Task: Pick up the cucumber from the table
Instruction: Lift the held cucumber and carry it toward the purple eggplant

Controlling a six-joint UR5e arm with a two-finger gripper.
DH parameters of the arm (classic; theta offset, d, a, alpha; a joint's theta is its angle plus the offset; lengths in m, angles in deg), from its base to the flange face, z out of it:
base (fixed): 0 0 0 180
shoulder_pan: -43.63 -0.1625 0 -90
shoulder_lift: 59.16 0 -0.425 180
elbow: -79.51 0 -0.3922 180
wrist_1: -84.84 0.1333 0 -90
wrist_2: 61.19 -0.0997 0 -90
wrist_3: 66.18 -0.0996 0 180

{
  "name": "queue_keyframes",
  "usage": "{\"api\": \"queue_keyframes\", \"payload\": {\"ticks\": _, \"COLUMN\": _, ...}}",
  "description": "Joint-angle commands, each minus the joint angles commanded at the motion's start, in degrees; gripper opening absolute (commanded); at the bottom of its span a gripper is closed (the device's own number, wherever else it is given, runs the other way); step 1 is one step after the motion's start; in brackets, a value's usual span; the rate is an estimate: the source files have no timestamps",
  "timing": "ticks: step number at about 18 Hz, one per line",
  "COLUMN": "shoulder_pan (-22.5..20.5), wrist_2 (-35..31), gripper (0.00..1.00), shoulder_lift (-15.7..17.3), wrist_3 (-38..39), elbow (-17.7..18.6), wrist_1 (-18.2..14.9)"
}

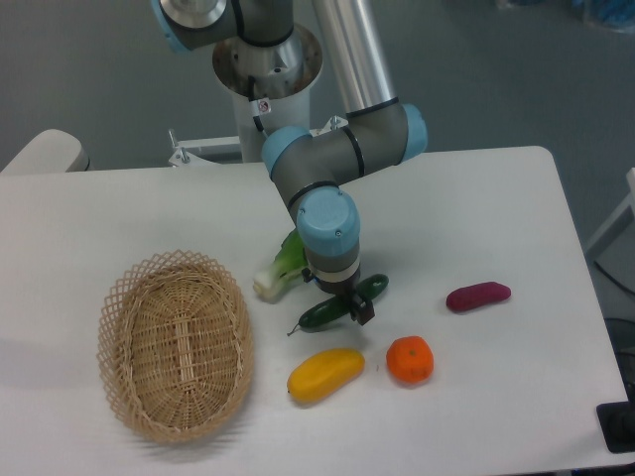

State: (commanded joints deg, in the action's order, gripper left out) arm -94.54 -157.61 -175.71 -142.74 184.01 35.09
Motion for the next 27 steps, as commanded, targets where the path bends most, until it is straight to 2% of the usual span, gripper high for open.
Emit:
{"api": "queue_keyframes", "payload": {"ticks": 2, "shoulder_pan": 0.0, "wrist_2": 0.0, "gripper": 0.76, "shoulder_lift": 0.0, "wrist_3": -0.5, "elbow": -0.2, "wrist_1": -0.1}}
{"api": "queue_keyframes", "payload": {"ticks": 7, "shoulder_pan": -0.3, "wrist_2": -0.1, "gripper": 0.36, "shoulder_lift": 0.1, "wrist_3": -0.9, "elbow": -0.9, "wrist_1": -0.2}}
{"api": "queue_keyframes", "payload": {"ticks": 11, "shoulder_pan": -0.4, "wrist_2": -0.1, "gripper": 0.33, "shoulder_lift": 0.3, "wrist_3": -3.1, "elbow": -2.2, "wrist_1": -0.6}}
{"api": "queue_keyframes", "payload": {"ticks": 15, "shoulder_pan": -1.4, "wrist_2": -0.3, "gripper": 0.31, "shoulder_lift": 1.0, "wrist_3": -7.8, "elbow": -5.7, "wrist_1": -2.2}}
{"api": "queue_keyframes", "payload": {"ticks": 17, "shoulder_pan": -2.2, "wrist_2": -0.1, "gripper": 0.31, "shoulder_lift": 1.1, "wrist_3": -9.3, "elbow": -9.6, "wrist_1": -6.0}}
{"api": "queue_keyframes", "payload": {"ticks": 20, "shoulder_pan": -2.6, "wrist_2": 0.8, "gripper": 0.31, "shoulder_lift": 0.9, "wrist_3": -10.0, "elbow": -18.3, "wrist_1": -14.6}}
{"api": "queue_keyframes", "payload": {"ticks": 22, "shoulder_pan": -3.5, "wrist_2": 4.1, "gripper": 0.31, "shoulder_lift": 0.7, "wrist_3": -10.0, "elbow": -23.6, "wrist_1": -20.8}}
{"api": "queue_keyframes", "payload": {"ticks": 24, "shoulder_pan": -5.0, "wrist_2": 7.4, "gripper": 0.31, "shoulder_lift": 0.5, "wrist_3": -10.1, "elbow": -27.6, "wrist_1": -24.0}}
{"api": "queue_keyframes", "payload": {"ticks": 27, "shoulder_pan": -8.0, "wrist_2": 11.5, "gripper": 0.31, "shoulder_lift": 0.7, "wrist_3": -13.7, "elbow": -30.9, "wrist_1": -26.0}}
